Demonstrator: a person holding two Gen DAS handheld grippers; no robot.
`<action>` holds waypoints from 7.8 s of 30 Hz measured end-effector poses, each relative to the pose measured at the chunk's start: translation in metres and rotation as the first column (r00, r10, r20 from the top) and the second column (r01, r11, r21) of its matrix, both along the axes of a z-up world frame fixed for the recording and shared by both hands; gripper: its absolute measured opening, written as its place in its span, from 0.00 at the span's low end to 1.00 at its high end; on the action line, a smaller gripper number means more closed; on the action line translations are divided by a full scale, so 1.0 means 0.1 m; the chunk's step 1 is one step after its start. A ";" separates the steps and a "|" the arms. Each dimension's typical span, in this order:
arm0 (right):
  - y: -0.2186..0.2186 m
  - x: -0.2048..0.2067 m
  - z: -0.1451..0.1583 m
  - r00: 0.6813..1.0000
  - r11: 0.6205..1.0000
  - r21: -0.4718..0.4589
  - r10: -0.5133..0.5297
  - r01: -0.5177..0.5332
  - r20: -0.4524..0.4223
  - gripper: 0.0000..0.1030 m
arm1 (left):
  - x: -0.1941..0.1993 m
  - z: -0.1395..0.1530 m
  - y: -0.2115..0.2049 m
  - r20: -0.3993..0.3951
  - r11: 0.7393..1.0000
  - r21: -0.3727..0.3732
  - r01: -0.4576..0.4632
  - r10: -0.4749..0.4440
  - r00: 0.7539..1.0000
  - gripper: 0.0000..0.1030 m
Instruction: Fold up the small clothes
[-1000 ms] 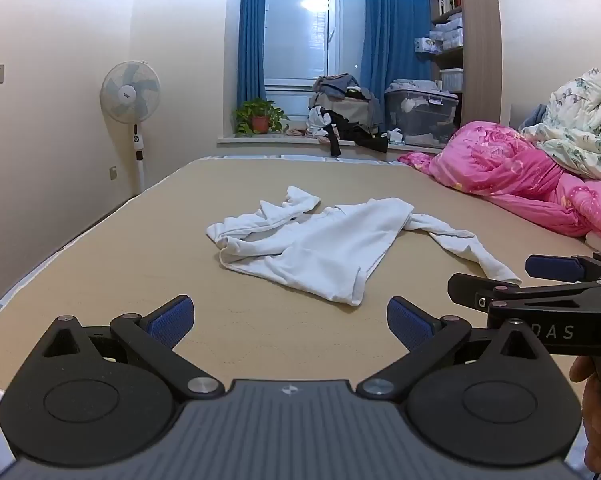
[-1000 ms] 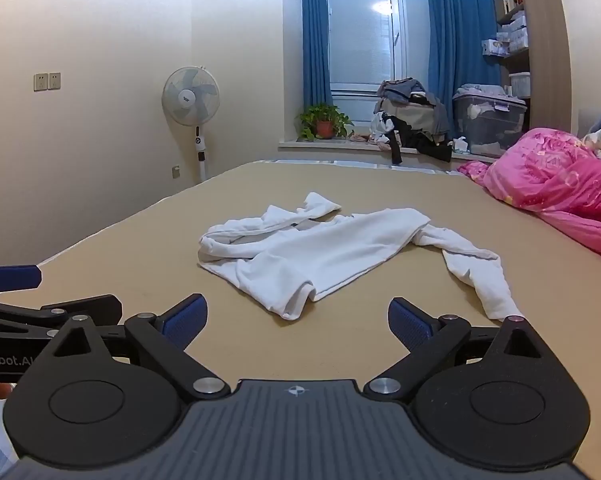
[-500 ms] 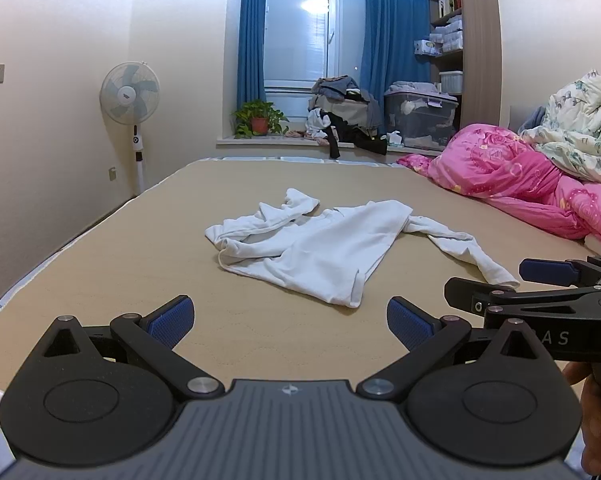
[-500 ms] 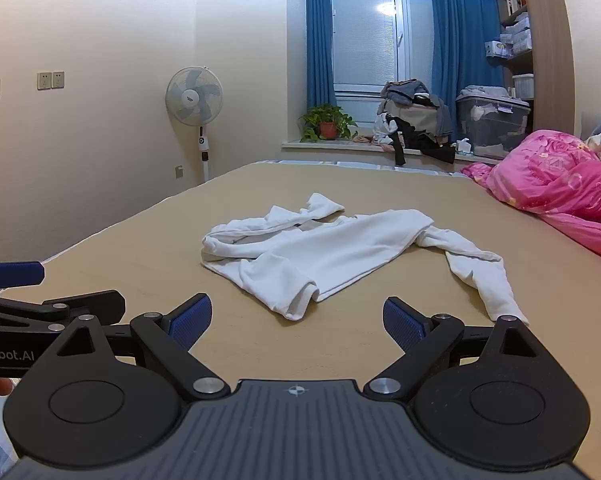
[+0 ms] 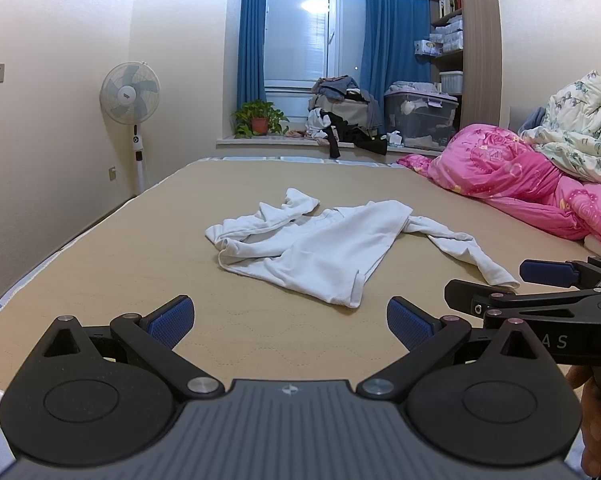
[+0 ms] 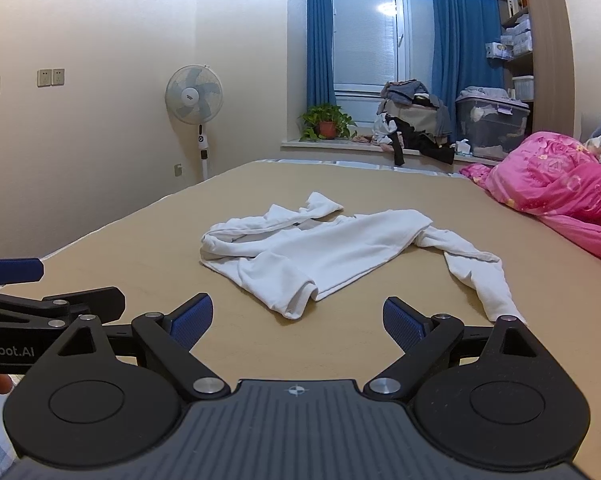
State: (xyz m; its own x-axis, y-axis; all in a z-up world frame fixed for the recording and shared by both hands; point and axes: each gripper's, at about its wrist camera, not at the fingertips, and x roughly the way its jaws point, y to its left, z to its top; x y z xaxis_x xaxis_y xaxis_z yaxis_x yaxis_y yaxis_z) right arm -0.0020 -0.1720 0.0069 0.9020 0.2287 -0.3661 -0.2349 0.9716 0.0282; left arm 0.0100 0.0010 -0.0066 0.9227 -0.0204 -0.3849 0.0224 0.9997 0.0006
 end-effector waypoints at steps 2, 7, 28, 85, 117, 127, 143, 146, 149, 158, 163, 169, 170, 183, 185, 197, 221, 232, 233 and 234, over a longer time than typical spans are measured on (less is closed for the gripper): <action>0.01 0.01 -0.01 1.000 1.000 -0.002 0.000 0.000 -0.007 0.89 | 0.00 0.00 0.00 0.000 1.000 0.000 0.001 -0.001 1.000 1.00; 0.00 0.01 0.00 1.000 1.000 -0.029 0.000 -0.001 -0.030 0.89 | 0.00 0.00 0.00 0.000 1.000 -0.001 0.001 -0.001 1.000 1.00; 0.04 0.06 -0.01 0.999 0.999 -0.046 -0.010 0.008 -0.037 0.88 | 0.00 -0.01 0.00 -0.023 1.000 0.004 -0.002 0.002 1.000 1.00; -1.13 0.60 0.09 0.922 0.919 0.195 -0.288 0.342 -0.258 0.45 | 0.92 -0.58 0.70 -0.476 0.946 0.051 0.321 -0.259 0.840 0.09; -0.70 2.35 -1.05 0.926 0.996 0.060 0.083 -0.065 -0.368 0.46 | 1.40 -0.93 1.46 -0.641 0.983 -0.128 0.129 -0.181 0.746 0.24; -0.94 1.85 -0.45 0.942 0.990 0.138 0.084 -0.040 -0.325 0.05 | 1.25 -0.77 1.48 -0.572 0.977 -0.154 0.149 -0.211 0.793 0.03; -2.05 0.62 -0.49 0.809 0.968 0.164 -0.057 0.188 -0.586 0.11 | 0.78 -0.62 1.73 -0.575 0.950 -0.245 0.191 -0.301 0.761 0.15; -2.08 0.64 -0.53 0.794 0.968 0.164 -0.052 0.188 -0.605 0.19 | 0.82 -0.68 1.71 -0.612 0.955 -0.237 0.177 -0.288 0.737 0.19; -2.05 0.66 -0.58 0.783 0.973 0.174 -0.012 0.154 -0.622 0.37 | 0.79 -0.71 1.74 -0.623 0.943 -0.273 0.189 -0.323 0.712 0.27; -1.82 0.56 -0.81 0.721 1.000 0.021 0.025 -0.014 -0.692 0.41 | 0.62 -0.92 1.55 -0.694 0.941 -0.183 0.286 -0.330 0.640 0.33; -1.84 0.44 -0.73 0.757 0.999 0.040 0.052 -0.034 -0.651 0.05 | 0.55 -0.86 1.46 -0.674 0.929 -0.152 0.338 -0.347 0.652 0.03; -2.27 0.06 -0.17 0.882 0.932 0.363 0.155 0.019 -0.445 0.04 | 0.25 -0.38 1.86 -0.476 0.875 -0.340 0.344 -0.476 0.740 0.02; -2.33 0.00 -0.13 0.890 0.921 0.389 0.159 0.023 -0.428 0.04 | 0.18 -0.33 1.91 -0.459 0.869 -0.349 0.350 -0.484 0.745 0.02; -2.11 0.24 -0.42 0.822 0.994 0.102 0.020 0.046 -0.569 0.09 | 0.47 -0.49 1.76 -0.527 0.875 -0.295 0.384 -0.484 0.698 0.22; -2.09 0.31 -0.45 0.816 0.991 0.136 0.068 0.014 -0.573 0.12 | 0.49 -0.58 1.60 -0.542 0.861 -0.293 0.416 -0.508 0.670 0.22; -1.91 0.67 -0.61 0.776 0.999 0.031 0.040 -0.026 -0.630 0.26 | 0.74 -0.67 1.23 -0.567 0.890 -0.185 0.418 -0.444 0.694 0.34; -2.29 1.67 -0.35 0.905 0.939 0.188 -0.201 0.287 -0.375 0.18 | 1.56 -0.84 0.68 -0.564 0.976 0.072 0.205 -0.130 0.815 0.46; -2.63 2.33 -0.37 0.906 0.879 0.309 -0.258 0.364 -0.335 0.18 | 1.55 -0.86 0.64 -0.528 0.967 0.119 0.224 -0.130 0.839 0.47; -2.69 2.46 -0.40 0.900 0.865 0.325 -0.270 0.382 -0.341 0.19 | 1.55 -0.88 0.65 -0.539 0.966 0.121 0.229 -0.130 0.832 0.47; -2.76 2.60 -0.44 0.891 0.850 0.340 -0.280 0.403 -0.357 0.20 | 1.58 -0.91 0.63 -0.552 0.964 0.124 0.237 -0.132 0.823 0.47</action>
